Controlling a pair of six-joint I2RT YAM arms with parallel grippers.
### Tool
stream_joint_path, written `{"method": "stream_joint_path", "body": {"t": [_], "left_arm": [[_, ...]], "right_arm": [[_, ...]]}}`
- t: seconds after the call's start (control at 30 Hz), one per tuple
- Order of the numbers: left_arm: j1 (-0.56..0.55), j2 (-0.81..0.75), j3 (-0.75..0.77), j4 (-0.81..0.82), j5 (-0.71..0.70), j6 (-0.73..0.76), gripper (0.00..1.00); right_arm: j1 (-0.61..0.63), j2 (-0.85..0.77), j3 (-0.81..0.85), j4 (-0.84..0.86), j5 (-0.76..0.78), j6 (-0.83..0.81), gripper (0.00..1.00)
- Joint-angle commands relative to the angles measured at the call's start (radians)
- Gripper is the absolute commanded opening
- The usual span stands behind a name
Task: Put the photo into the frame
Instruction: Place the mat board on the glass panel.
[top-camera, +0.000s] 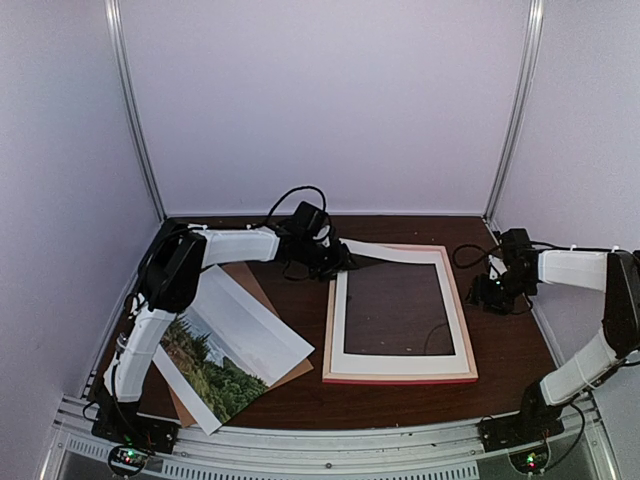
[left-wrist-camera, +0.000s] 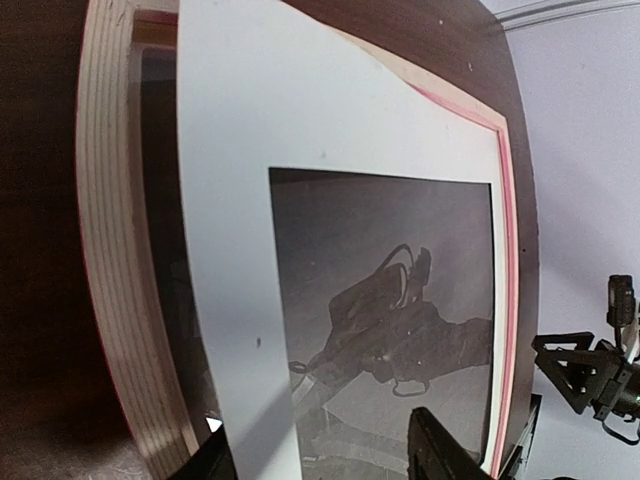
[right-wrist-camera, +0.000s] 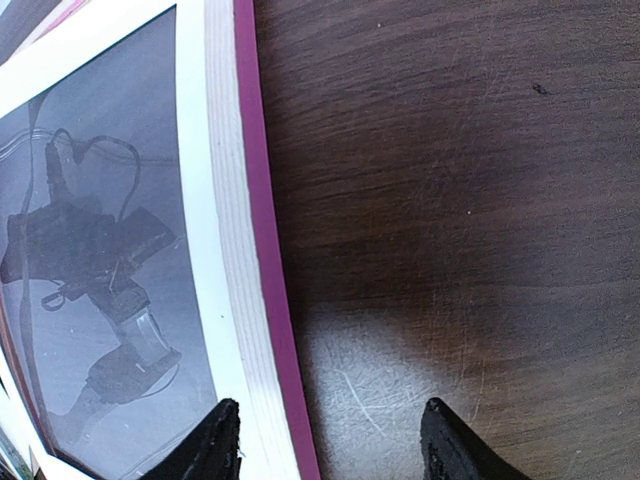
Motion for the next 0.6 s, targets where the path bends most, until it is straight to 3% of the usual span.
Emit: {"method": "stream_joint_path", "body": {"t": [0.0,0.23,0.57], "left_arm": [[-0.009,0.029,0.066,-0.048,0.019,0.048,0.54],[-0.009,0.025,0.071,-0.088,-0.01,0.077,0.63],[-0.009,0.004,0.081,-0.153,-0.077,0.142,0.67]], "right_arm": [[0.007,0.005,-0.014,0.026,-0.003,0.004,0.61],[0.009,0.003,-0.02,0.029,-0.005,0.004,0.61],[0.009,0.007,-0.022,0.035,-0.005,0.005,0.62]]}}
